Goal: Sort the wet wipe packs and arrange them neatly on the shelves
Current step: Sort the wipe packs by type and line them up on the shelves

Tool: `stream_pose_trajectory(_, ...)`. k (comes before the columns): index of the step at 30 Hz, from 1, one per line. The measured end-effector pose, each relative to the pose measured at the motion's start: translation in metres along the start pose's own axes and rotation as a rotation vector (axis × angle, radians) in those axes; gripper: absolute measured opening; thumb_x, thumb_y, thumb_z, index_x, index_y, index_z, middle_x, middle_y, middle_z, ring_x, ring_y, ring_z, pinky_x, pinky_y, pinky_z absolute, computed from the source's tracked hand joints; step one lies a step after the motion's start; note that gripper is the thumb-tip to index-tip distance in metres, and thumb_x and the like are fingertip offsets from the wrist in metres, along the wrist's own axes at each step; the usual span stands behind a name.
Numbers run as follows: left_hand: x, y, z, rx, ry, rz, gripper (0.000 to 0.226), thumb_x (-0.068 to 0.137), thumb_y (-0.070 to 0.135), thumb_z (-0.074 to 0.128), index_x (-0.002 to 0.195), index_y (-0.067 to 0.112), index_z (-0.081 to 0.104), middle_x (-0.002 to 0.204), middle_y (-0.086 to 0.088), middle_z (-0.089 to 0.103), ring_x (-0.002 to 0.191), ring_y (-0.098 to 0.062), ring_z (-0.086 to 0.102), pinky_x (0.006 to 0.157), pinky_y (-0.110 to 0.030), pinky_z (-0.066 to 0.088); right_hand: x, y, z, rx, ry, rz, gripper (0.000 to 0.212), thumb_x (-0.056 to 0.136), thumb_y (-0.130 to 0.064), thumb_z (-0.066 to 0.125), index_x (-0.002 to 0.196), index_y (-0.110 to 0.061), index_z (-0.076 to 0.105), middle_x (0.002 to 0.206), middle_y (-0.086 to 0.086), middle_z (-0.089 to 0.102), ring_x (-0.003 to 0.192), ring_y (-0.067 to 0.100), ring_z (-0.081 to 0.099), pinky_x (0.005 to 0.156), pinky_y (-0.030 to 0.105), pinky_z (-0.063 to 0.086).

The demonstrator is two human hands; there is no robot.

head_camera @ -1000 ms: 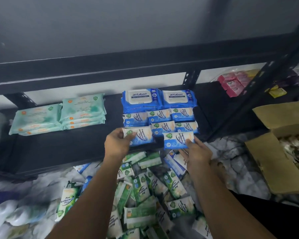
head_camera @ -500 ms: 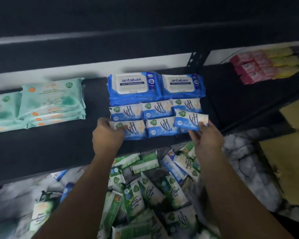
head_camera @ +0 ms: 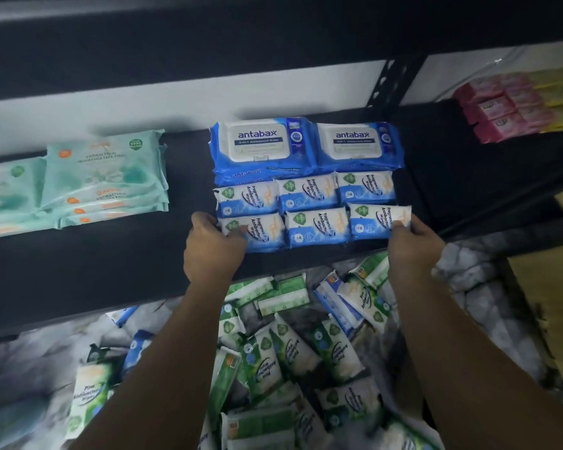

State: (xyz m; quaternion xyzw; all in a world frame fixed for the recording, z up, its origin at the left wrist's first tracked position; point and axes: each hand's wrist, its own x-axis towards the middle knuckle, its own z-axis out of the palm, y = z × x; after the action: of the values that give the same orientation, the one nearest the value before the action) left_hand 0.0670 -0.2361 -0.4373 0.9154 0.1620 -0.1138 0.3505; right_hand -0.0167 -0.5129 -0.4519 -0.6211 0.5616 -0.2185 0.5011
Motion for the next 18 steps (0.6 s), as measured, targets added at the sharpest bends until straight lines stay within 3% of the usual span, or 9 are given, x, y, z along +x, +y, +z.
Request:
stream_pose_trajectory(3, 0.001, -0.001, 0.002, 0.003, -0.022, 0.011, 0.049, 0.084, 0.050, 0.072, 0.110, 0.018, 0.045, 0.106, -0.004, 0.060, 0.089, -0.029, 0.061, 0.075, -0.039, 0.049, -0.002, 0.002, 0.002, -0.110, -0.026, -0.029, 0.037, 0.089, -0.035, 0.066, 0.122, -0.017, 0.072, 0.129, 0.005, 0.062, 0.097, 0.020, 0.068, 0.082, 0.023, 0.051)
stream_pose_trajectory(7, -0.007, -0.011, -0.008, -0.023, -0.022, 0.058, 0.053, 0.088, 0.058, 0.067, 0.114, 0.015, 0.047, 0.105, -0.003, 0.057, 0.088, -0.025, 0.056, 0.073, -0.036, 0.042, -0.011, 0.021, -0.004, -0.139, 0.032, 0.013, 0.057, 0.087, -0.057, 0.057, 0.131, -0.020, 0.061, 0.129, 0.015, 0.062, 0.112, 0.031, 0.064, 0.096, 0.041, 0.053)
stream_pose_trajectory(9, -0.017, -0.025, -0.020, -0.063, 0.024, 0.055, 0.050, 0.093, 0.056, 0.060, 0.116, 0.013, 0.050, 0.108, -0.006, 0.059, 0.090, -0.025, 0.055, 0.074, -0.034, 0.040, -0.030, 0.021, -0.013, -0.129, 0.060, 0.093, 0.054, 0.096, -0.047, 0.055, 0.141, -0.018, 0.053, 0.139, 0.018, 0.054, 0.124, 0.037, 0.056, 0.101, 0.041, 0.046)
stream_pose_trajectory(12, -0.039, -0.055, -0.038, -0.079, 0.035, 0.011, 0.036, 0.096, 0.047, 0.058, 0.109, 0.014, 0.052, 0.105, -0.008, 0.064, 0.094, -0.030, 0.060, 0.075, -0.032, 0.038, -0.077, 0.016, -0.034, -0.175, -0.028, 0.232, 0.050, 0.105, -0.030, 0.048, 0.151, -0.011, 0.040, 0.152, 0.023, 0.039, 0.136, 0.039, 0.042, 0.105, 0.035, 0.037)
stream_pose_trajectory(16, -0.074, -0.098, -0.061, -0.033, -0.069, -0.035, 0.019, 0.098, 0.033, 0.058, 0.097, 0.014, 0.054, 0.091, -0.006, 0.063, 0.092, -0.032, 0.063, 0.072, -0.031, 0.036, -0.120, 0.040, -0.043, -0.257, -0.259, 0.217, 0.036, 0.100, -0.016, 0.052, 0.133, -0.001, 0.055, 0.128, 0.024, 0.060, 0.117, 0.042, 0.058, 0.082, 0.034, 0.045)
stream_pose_trajectory(18, -0.090, -0.116, -0.075, 0.003, -0.139, -0.041, 0.016, 0.099, 0.029, 0.057, 0.099, 0.014, 0.055, 0.084, -0.003, 0.061, 0.086, -0.029, 0.063, 0.071, -0.031, 0.037, -0.144, 0.048, -0.045, -0.285, -0.303, 0.176, 0.029, 0.099, -0.015, 0.055, 0.124, -0.003, 0.061, 0.122, 0.023, 0.062, 0.112, 0.043, 0.060, 0.084, 0.036, 0.048)
